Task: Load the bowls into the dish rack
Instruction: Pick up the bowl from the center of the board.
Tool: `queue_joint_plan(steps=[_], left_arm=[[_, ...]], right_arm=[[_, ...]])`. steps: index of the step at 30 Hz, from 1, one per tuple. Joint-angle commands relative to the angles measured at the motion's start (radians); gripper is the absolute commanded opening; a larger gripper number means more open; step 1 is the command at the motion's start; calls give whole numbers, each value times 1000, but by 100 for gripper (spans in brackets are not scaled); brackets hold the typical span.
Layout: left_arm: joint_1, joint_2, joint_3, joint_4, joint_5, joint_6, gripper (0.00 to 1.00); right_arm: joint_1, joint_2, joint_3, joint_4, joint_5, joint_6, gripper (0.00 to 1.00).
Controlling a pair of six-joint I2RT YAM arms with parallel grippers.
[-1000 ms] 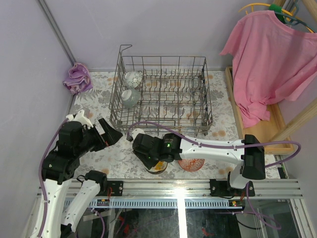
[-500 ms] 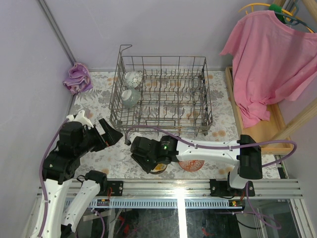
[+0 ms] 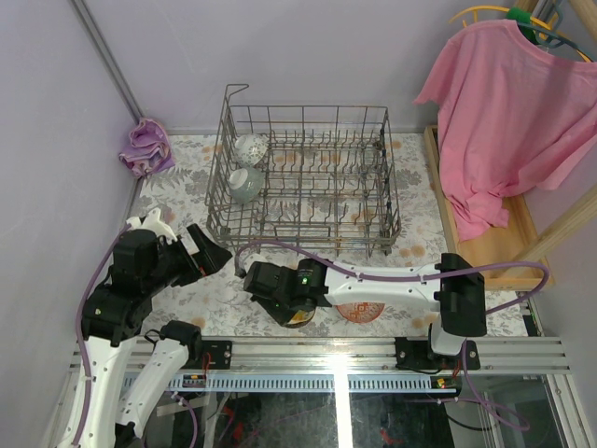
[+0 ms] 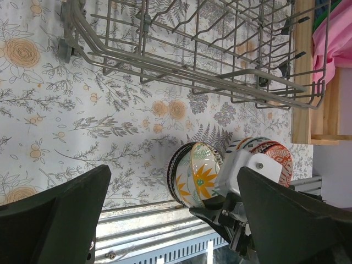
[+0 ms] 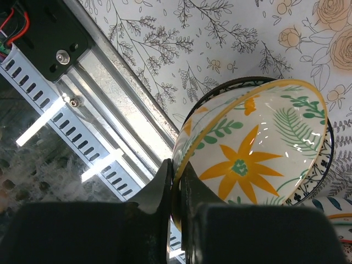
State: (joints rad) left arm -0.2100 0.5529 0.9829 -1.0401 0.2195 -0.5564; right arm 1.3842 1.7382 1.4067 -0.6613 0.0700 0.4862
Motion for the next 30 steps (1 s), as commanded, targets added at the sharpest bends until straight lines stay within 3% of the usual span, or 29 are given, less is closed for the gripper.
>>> queue_joint_plan(steps=[1, 13, 23, 30], left_arm=[[-8, -17, -12, 33, 80, 1, 100], [-7, -43, -5, 25, 72, -8, 100], [-6, -81, -9, 6, 77, -20, 100], [-6, -107, -12, 1, 88, -35, 100]], right_arm=[[10, -62, 21, 19, -3, -1, 0], [-30, -229, 181, 24, 8, -53, 0], [-356, -216, 477, 60, -170, -71, 0], [-570, -118, 499, 266, -338, 69, 0]])
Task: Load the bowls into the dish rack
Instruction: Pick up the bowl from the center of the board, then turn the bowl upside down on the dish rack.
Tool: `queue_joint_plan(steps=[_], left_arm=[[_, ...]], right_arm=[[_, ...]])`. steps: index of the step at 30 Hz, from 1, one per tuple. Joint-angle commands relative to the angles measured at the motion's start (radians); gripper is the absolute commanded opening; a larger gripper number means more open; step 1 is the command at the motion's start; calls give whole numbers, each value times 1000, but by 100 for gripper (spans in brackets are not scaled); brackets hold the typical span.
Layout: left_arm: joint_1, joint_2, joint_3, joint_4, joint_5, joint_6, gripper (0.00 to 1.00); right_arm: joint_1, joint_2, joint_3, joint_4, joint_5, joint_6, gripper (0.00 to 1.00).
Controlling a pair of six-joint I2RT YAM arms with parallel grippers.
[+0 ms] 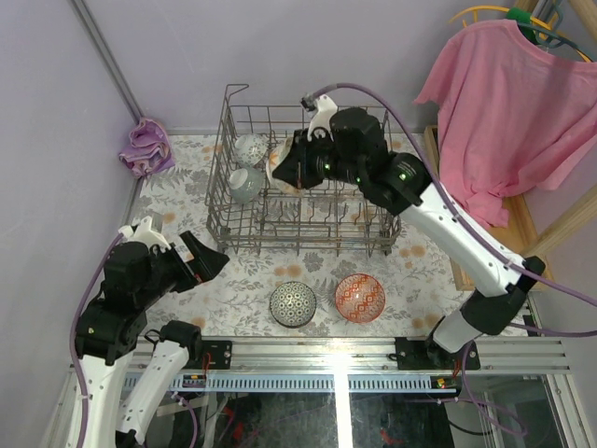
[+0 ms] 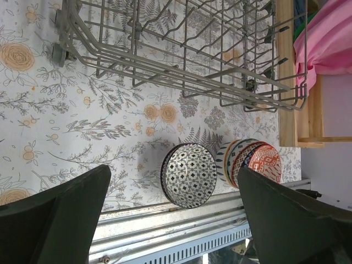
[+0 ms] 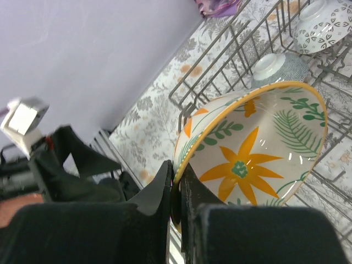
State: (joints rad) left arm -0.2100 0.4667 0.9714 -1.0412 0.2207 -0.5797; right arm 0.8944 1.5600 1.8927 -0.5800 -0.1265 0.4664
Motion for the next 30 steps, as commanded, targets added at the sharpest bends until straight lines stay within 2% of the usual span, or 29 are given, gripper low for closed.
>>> queue_joint_plan(steps=[1, 8, 20, 30], left_arm=[[-6, -24, 0, 2, 89, -14, 100], [-7, -39, 6, -6, 100, -22, 100], [-7, -64, 16, -18, 109, -29, 100], [-6, -83, 9, -31, 108, -32, 100]], right_arm=[[-100, 71, -10, 235, -171, 121, 0], [-155, 209, -100, 579, -259, 331, 0], [-154, 437, -165, 1000, -294, 649, 0], [-120, 463, -286, 1147, -281, 744, 0]])
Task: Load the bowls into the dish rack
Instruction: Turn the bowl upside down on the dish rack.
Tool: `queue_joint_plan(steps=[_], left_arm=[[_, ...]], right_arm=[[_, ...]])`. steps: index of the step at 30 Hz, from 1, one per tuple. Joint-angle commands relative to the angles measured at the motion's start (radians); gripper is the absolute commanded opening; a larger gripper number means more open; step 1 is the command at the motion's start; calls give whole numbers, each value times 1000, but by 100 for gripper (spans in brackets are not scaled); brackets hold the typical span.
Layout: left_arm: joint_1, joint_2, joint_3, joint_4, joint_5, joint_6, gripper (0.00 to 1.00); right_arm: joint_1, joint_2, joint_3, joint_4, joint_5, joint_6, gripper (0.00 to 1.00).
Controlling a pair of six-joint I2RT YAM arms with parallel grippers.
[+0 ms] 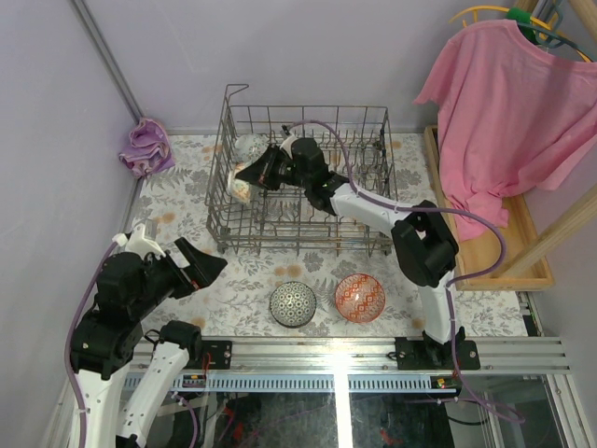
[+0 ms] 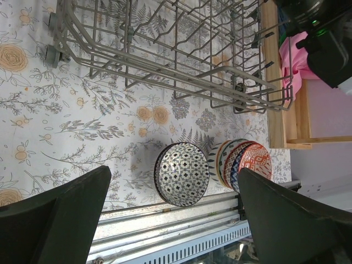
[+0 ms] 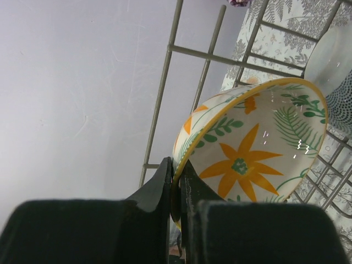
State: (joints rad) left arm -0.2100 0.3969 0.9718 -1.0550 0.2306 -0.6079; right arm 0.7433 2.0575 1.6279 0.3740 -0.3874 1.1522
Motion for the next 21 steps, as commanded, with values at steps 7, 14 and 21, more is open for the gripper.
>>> queue_joint_plan(steps=[7, 14, 21], left_arm=[[-7, -25, 6, -25, 99, -7, 100], [-7, -33, 10, -37, 94, -6, 100], [-7, -35, 13, -46, 90, -3, 100]], right_arm=[[62, -13, -69, 258, -21, 99, 0], [75, 19, -79, 300, -21, 141, 0], [77, 57, -87, 334, -18, 174, 0]])
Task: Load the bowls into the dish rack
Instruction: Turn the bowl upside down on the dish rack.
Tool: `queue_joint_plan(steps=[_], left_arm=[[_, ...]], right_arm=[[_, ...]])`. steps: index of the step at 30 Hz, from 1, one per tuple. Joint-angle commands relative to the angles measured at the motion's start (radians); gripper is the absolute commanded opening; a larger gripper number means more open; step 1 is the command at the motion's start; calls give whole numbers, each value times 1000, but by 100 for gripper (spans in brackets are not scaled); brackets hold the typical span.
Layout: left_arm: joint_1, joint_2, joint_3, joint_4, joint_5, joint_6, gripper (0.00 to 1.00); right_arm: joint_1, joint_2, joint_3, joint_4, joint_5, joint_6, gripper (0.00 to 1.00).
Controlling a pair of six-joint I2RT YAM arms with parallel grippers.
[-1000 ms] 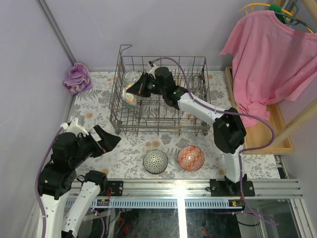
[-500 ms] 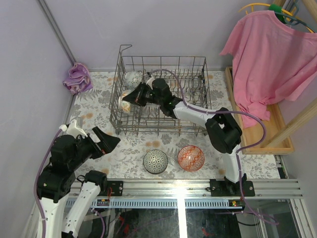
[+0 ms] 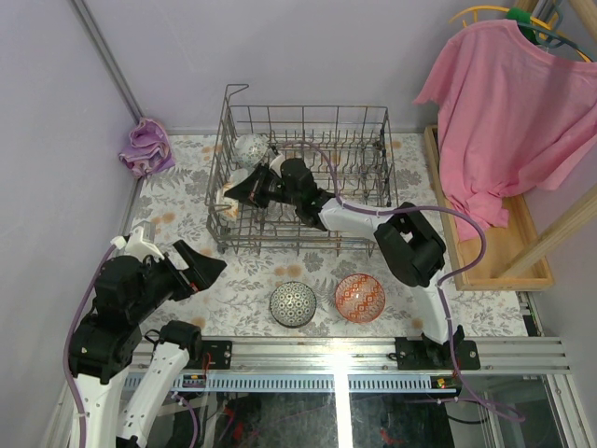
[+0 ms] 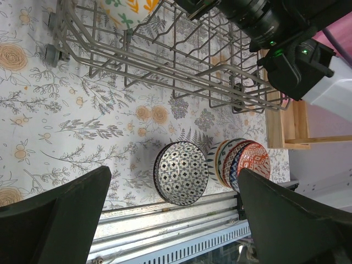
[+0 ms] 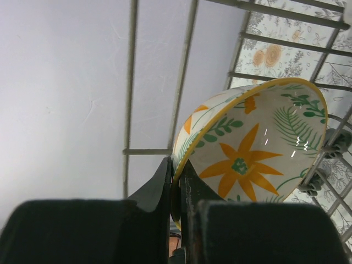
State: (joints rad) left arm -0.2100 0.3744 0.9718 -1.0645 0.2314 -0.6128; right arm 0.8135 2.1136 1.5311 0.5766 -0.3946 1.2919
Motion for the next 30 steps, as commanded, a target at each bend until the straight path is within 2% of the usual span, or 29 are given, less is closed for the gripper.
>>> queue_joint_plan(steps=[1, 17, 30], left_arm=[[-7, -12, 13, -37, 89, 2, 100], [-7, -8, 13, -38, 82, 7, 100], [-6, -2, 10, -37, 79, 5, 100]], right_arm=[[7, 6, 11, 133, -12, 37, 0], [5, 76, 8, 171, -7, 111, 0], [4, 52, 148, -191, 7, 6, 2]])
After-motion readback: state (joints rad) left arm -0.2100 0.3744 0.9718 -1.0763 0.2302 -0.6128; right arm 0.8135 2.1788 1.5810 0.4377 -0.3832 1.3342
